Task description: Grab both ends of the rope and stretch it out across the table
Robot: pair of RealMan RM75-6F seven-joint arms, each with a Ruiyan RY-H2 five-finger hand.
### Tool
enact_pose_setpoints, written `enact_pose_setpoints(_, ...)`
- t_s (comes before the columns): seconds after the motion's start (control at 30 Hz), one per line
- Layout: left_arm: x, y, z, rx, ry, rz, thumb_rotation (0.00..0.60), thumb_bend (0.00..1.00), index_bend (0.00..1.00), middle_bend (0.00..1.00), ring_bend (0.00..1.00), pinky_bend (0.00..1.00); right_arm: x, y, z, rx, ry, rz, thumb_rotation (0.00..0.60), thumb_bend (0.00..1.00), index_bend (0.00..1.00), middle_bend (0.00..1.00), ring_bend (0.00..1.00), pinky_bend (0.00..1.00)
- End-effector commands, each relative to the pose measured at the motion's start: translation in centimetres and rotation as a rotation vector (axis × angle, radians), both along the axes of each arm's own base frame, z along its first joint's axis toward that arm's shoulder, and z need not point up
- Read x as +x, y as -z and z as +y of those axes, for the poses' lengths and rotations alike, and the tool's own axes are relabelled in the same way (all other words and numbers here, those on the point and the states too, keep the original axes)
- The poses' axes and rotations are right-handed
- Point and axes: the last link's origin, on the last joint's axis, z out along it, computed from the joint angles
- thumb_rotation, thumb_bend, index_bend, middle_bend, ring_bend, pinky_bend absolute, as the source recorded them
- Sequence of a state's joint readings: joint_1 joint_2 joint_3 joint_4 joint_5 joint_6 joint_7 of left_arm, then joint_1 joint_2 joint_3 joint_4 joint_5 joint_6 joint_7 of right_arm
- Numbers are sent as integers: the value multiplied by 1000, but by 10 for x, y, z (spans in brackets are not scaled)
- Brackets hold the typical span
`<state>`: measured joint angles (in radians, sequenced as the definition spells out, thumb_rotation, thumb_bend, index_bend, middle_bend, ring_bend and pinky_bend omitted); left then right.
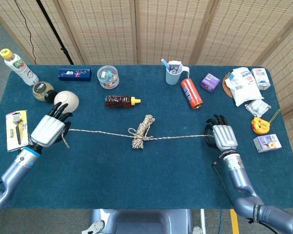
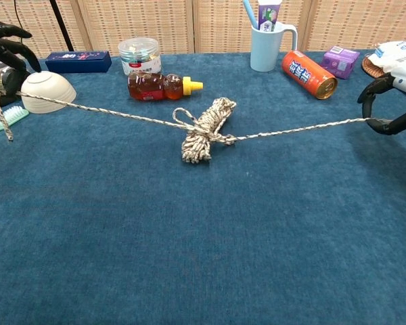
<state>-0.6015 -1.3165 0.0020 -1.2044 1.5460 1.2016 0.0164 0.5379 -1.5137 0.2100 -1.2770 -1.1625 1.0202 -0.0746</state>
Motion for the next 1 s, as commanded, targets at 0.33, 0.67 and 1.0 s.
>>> enact_pose_setpoints(0.33, -22, -43, 2, 113, -51, 41, 600, 426, 871, 313, 32, 0, -10, -21, -2, -41, 11, 22, 600, 533, 632, 260, 85, 0)
enact_pose_setpoints(0.67, -34, -77, 4, 200, -85, 61, 600, 426, 871, 315, 33, 0, -19, -40, -4, -73, 32, 48, 600, 533, 634, 263, 86, 0)
enact_pose_setpoints(1.0, -43, -109, 6, 284, -114, 86, 600, 426, 871, 315, 33, 0, -30, -61, -5, -117, 56, 73, 600, 533, 634, 263, 87, 0)
